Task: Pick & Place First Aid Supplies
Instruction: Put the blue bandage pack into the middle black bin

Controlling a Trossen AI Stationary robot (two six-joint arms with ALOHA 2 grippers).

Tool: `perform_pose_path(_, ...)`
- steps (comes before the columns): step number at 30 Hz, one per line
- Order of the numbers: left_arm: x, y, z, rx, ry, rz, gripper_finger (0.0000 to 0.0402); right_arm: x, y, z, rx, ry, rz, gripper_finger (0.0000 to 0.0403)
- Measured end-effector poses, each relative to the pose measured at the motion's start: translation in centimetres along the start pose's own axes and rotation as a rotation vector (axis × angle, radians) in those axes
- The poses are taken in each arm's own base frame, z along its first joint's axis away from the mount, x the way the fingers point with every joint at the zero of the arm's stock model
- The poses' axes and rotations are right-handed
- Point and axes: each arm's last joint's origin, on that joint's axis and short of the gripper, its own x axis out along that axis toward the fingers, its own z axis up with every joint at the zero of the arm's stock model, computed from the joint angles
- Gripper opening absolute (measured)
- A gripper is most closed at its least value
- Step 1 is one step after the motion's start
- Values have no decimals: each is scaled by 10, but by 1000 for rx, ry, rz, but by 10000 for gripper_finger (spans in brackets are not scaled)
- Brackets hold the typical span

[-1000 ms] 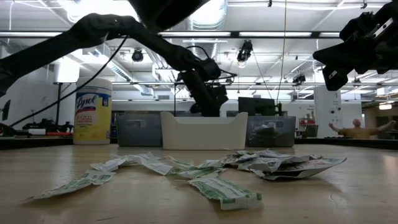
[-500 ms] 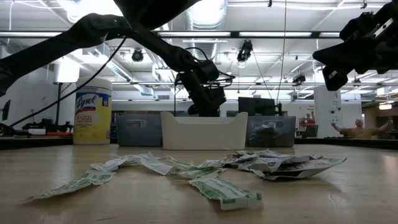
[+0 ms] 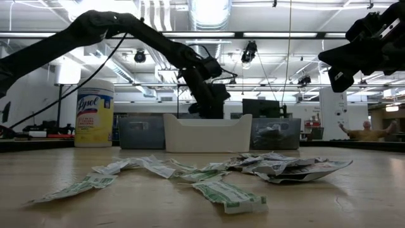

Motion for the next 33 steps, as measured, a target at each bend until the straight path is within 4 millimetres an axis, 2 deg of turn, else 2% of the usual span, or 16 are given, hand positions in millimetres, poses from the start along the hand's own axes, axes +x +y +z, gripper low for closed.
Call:
perform_pose_path(3, -17, -2, 5, 0, -8, 0, 139, 0, 0, 0, 0, 0, 0, 8)
perform_pose_path(8, -51, -13, 16, 16, -54, -8, 141, 0, 0, 0, -3, 0, 0, 8)
perform_pose_path(15, -104, -62, 26, 92, -106, -80, 140, 0, 0, 0, -3, 0, 0, 8)
perform_pose_path(20, -135, -118, 26, 185, -152, -163, 140, 0, 0, 0, -3, 0, 0, 8)
perform_pose_path(25, -146, -188, 12, 336, -159, -229, 140, 0, 0, 0, -3, 0, 0, 8)
perform_pose_path(29, -144, -244, -9, 506, -155, -183, 140, 0, 0, 0, -3, 1, 0, 8)
perform_pose_path(33, -132, -288, -33, 642, -150, -86, 140, 0, 0, 0, -3, 1, 0, 8)
